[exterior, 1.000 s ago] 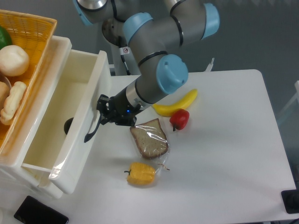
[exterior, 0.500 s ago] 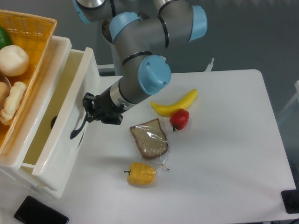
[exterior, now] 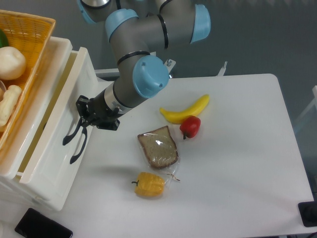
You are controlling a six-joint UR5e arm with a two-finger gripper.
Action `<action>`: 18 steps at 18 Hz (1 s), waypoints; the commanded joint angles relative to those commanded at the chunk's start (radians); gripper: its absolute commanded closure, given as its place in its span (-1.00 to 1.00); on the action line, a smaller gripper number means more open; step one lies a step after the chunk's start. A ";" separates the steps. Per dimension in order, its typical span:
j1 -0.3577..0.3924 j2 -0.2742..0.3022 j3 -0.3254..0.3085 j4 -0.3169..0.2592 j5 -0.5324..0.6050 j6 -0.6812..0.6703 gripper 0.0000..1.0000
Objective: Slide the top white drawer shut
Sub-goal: 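Keep pushing the drawer front until the drawer sits flush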
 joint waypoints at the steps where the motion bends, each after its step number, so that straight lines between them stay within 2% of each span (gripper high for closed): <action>1: 0.000 -0.002 -0.003 0.000 0.000 0.000 0.92; 18: -0.041 -0.017 -0.025 0.009 0.009 -0.005 0.90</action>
